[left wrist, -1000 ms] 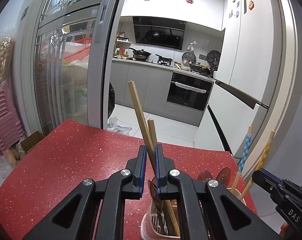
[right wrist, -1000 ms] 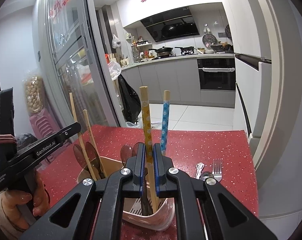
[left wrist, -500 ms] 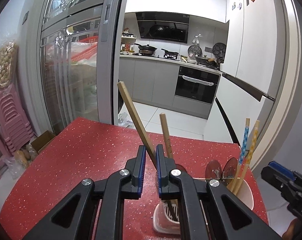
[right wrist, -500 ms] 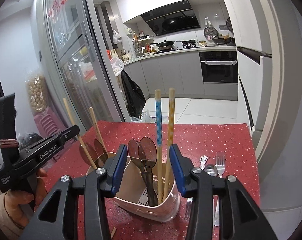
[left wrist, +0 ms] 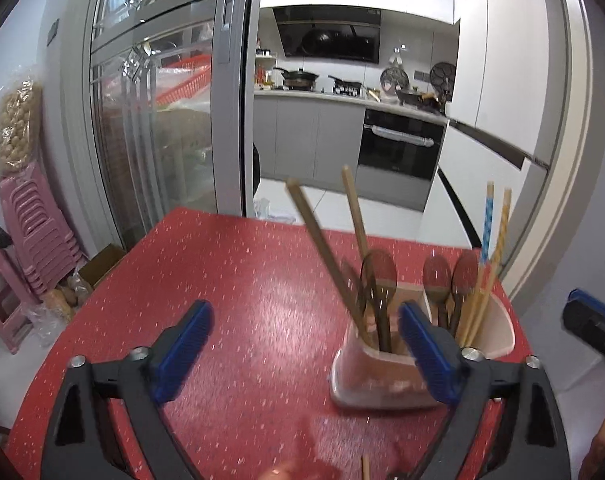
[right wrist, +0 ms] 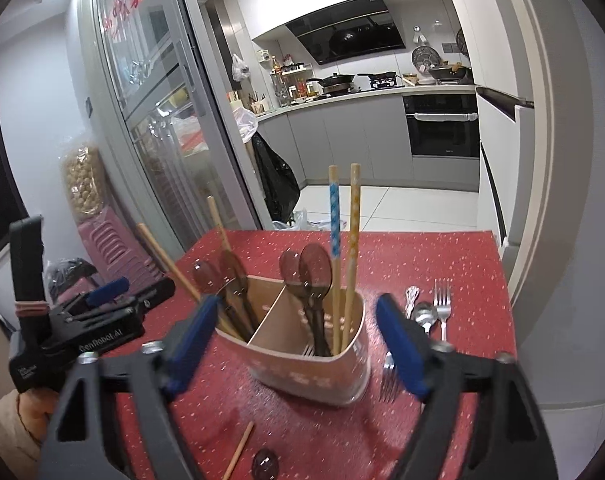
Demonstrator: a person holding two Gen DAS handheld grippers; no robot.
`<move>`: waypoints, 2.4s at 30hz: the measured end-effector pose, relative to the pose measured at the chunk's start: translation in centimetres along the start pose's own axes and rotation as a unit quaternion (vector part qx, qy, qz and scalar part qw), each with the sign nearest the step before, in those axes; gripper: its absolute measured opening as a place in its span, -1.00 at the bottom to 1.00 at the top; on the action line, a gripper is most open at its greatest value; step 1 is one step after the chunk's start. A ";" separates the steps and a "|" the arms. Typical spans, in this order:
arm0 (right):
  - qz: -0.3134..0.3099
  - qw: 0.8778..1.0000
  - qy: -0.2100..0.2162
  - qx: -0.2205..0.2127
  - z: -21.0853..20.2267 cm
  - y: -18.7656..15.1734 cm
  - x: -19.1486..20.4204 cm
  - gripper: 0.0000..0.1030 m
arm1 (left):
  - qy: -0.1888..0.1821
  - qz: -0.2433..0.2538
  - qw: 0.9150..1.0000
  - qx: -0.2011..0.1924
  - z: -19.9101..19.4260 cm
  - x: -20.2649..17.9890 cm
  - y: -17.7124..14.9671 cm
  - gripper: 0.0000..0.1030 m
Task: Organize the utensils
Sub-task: 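Pull both tools back toward the last dark spoon and wooden chopstick, then grasp the dark spoon handle with the right tool while the left grasps the wooden chopstick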
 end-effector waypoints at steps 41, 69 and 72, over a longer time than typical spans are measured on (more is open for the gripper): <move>-0.003 0.976 -0.040 0.214 2.3 -19.5 2.5 0.98 | -0.020 0.061 0.976 0.207 2.9 -0.2 -21.8 1.00; -0.050 0.953 -0.125 0.270 4.2 -24.2 2.0 -0.20 | -0.022 0.062 0.968 0.244 5.8 -3.1 -21.3 1.00; -0.052 0.954 -0.125 0.269 4.1 -24.1 2.1 -0.37 | -0.018 0.069 0.967 0.246 6.2 -3.7 -21.3 1.00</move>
Point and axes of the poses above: each gripper's, at about its wrist camera, not at the fingertips, and z roughly the way its jaws point, x to its left, y to its top, the point moved 9 cm from there along z, roughly the way its jaws point, and after that the axes turned 13 degrees about x, right-handed, at the moved point
